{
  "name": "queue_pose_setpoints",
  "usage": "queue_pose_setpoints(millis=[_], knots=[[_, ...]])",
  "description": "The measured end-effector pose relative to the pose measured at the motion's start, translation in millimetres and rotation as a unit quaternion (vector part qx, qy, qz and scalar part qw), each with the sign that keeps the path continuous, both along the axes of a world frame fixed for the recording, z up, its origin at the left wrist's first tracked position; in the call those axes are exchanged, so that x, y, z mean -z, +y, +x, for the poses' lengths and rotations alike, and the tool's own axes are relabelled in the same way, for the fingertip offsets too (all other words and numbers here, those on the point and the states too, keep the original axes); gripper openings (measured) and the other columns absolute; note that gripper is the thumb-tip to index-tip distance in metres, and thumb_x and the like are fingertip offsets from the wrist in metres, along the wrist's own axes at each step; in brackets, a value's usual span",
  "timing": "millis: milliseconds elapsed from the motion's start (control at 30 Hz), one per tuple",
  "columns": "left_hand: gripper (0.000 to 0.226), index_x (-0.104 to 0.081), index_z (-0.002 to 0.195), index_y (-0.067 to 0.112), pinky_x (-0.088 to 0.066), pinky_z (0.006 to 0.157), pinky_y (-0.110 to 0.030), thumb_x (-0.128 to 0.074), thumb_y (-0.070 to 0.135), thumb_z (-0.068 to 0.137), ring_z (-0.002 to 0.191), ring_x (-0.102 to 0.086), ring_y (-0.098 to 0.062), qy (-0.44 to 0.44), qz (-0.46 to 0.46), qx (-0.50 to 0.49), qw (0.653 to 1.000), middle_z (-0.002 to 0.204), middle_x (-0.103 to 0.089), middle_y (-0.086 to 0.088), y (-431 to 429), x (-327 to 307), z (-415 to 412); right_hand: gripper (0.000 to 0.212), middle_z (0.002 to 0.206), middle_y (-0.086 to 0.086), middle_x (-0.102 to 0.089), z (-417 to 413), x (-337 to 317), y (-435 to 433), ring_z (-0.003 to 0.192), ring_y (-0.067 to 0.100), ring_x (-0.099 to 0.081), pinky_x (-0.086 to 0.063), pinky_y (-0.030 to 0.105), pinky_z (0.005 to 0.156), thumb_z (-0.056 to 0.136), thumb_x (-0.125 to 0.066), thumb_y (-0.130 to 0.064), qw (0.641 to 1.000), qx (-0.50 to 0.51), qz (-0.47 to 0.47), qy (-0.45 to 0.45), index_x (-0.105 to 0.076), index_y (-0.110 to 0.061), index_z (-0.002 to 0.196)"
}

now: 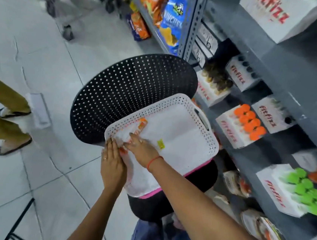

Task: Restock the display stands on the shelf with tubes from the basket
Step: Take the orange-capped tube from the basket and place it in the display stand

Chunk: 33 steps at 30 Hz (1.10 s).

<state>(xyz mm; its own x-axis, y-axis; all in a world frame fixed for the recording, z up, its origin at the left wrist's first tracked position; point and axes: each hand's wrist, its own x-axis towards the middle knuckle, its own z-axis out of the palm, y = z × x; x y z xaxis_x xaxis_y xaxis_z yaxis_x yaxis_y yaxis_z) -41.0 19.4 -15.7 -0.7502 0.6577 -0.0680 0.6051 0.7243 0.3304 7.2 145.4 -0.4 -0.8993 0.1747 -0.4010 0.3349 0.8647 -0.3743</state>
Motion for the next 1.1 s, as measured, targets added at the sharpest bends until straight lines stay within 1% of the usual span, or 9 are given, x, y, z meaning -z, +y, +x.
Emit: queue_pose_setpoints(millis=[133,233,300,400,467,567,700,1033,1100], knots=[[0.054,-0.026,0.139,-0.009,-0.021,0.114,-0.044,-0.023,0.007,0.088,0.136,-0.029,-0.038,-0.009,-0.007,0.003,1.000,0.146,-0.030,-0.028,-2.7,2.6,-0.5,0.047,0.159,0.012,-0.017,-0.6,9.6,-4.6,0.139,0.033,-0.033,-0.035,0.041,0.108,0.100,-0.032,-0.012,0.999,-0.052,-0.006,0.014,-0.027,-0.016,0.147],[0.055,-0.026,0.139,-0.010,-0.024,0.113,-0.046,-0.021,0.008,0.087,0.135,-0.031,-0.040,-0.010,-0.017,0.001,1.000,0.144,-0.032,-0.030,-0.4,-0.7,-0.3,0.045,0.145,0.023,-0.039,-2.0,10.1,-6.1,0.129,0.038,-0.042,-0.040,0.039,0.102,0.095,-0.048,-0.028,0.999,-0.002,0.001,0.037,-0.040,-0.013,0.137],[0.056,-0.024,0.139,-0.011,-0.024,0.113,-0.046,-0.020,0.008,0.087,0.135,-0.030,-0.041,-0.004,-0.031,0.012,0.999,0.144,-0.032,-0.031,-0.7,-1.7,-0.3,0.039,0.135,0.028,-0.043,2.9,10.5,-8.4,0.117,0.041,-0.047,-0.046,0.043,0.097,0.092,-0.051,-0.024,0.999,0.040,-0.028,0.013,-0.046,-0.011,0.129],[0.055,-0.019,0.140,-0.011,-0.022,0.114,-0.047,-0.022,0.008,0.089,0.138,-0.024,-0.040,0.003,-0.053,0.028,0.998,0.147,-0.026,-0.030,-3.8,0.7,-0.5,0.041,0.149,0.014,-0.031,18.2,14.7,-12.7,0.122,0.039,-0.041,-0.043,0.044,0.103,0.090,-0.052,-0.018,0.993,0.088,-0.072,-0.011,-0.051,-0.008,0.129],[0.052,-0.022,0.140,-0.010,-0.024,0.114,-0.047,-0.026,0.011,0.092,0.138,-0.026,-0.039,0.007,-0.050,0.028,0.998,0.147,-0.029,-0.029,-3.5,0.6,0.0,0.045,0.142,0.018,-0.043,28.6,11.1,-10.7,0.118,0.038,-0.047,-0.046,0.046,0.100,0.088,-0.055,-0.013,0.987,0.136,-0.086,0.017,-0.047,-0.012,0.133],[0.051,-0.029,0.139,-0.007,-0.023,0.113,-0.049,-0.030,0.017,0.094,0.135,-0.031,-0.039,0.004,-0.043,0.028,0.999,0.145,-0.034,-0.027,-0.9,-4.0,1.3,0.041,0.128,0.024,-0.052,44.1,-7.3,-2.9,0.102,0.040,-0.054,-0.052,0.049,0.088,0.087,-0.053,0.000,0.960,0.247,-0.083,0.098,-0.052,-0.009,0.127],[0.050,-0.037,0.136,-0.003,-0.009,0.115,-0.050,-0.032,0.024,0.095,0.135,-0.033,-0.037,0.024,-0.068,0.048,0.996,0.144,-0.038,-0.024,0.2,-10.9,3.1,0.023,0.126,0.011,-0.060,72.7,-45.2,20.6,0.099,0.036,-0.053,-0.052,0.043,0.082,0.085,-0.057,-0.007,0.933,0.317,0.009,0.169,-0.069,-0.002,0.104],[0.045,-0.043,0.133,0.002,-0.012,0.115,-0.048,-0.040,0.026,0.095,0.132,-0.040,-0.030,0.061,0.022,0.257,0.964,0.141,-0.046,-0.017,110.7,-62.6,70.6,0.038,0.114,0.009,-0.065,212.0,-168.6,79.5,0.106,0.024,-0.061,-0.043,0.022,0.088,0.074,-0.071,-0.008,0.834,0.512,0.005,0.205,-0.070,-0.014,0.111],[0.046,-0.044,0.132,0.001,-0.018,0.113,-0.049,-0.038,0.027,0.094,0.129,-0.043,-0.030,0.065,0.065,0.301,0.949,0.138,-0.048,-0.018,147.3,-82.1,99.6,0.042,0.117,0.009,-0.068,246.9,-203.2,86.4,0.109,0.026,-0.062,-0.047,0.030,0.093,0.071,-0.074,-0.011,0.820,0.532,0.029,0.210,-0.069,-0.016,0.113]])
